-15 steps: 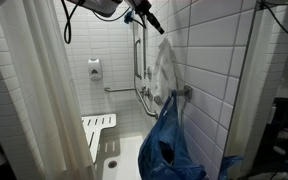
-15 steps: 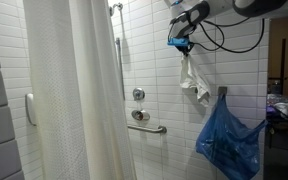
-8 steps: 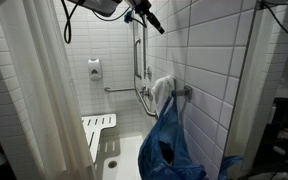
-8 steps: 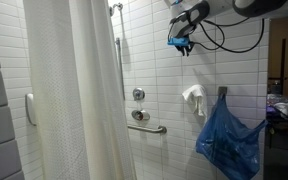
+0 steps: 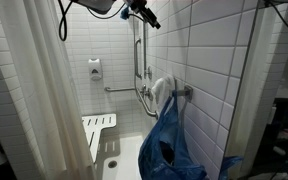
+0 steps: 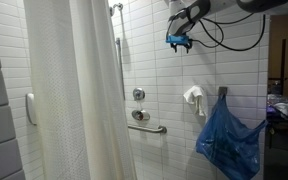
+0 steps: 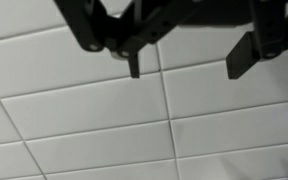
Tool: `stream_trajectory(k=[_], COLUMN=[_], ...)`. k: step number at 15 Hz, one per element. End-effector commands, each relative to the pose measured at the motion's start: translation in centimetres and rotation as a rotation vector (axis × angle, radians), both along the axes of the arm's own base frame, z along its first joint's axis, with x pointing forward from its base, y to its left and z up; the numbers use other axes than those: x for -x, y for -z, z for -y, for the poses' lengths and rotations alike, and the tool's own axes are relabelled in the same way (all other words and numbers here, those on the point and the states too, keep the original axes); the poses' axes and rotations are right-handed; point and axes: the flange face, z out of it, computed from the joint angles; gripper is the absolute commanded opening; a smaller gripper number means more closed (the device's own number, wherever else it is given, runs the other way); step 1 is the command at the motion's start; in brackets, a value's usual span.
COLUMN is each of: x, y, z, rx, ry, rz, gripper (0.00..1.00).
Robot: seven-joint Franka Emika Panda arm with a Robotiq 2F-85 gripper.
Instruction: Take the towel out of the plastic and hang it on the left hook.
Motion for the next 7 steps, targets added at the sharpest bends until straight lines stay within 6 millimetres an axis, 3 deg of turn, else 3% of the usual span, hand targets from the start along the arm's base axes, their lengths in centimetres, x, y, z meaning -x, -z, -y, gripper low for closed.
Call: stream_trajectory(k=[1, 2, 7], x=[0.03, 0.03, -0.1], y=[-0.07, -0.04, 0.56], z=[-0.01, 0.02, 0.57], rx=[0.0, 0.0, -0.001], ry=[0.001, 0.001, 0.01], rz=[0.001, 0.0, -0.008], gripper=[0.94, 0.99, 1.0])
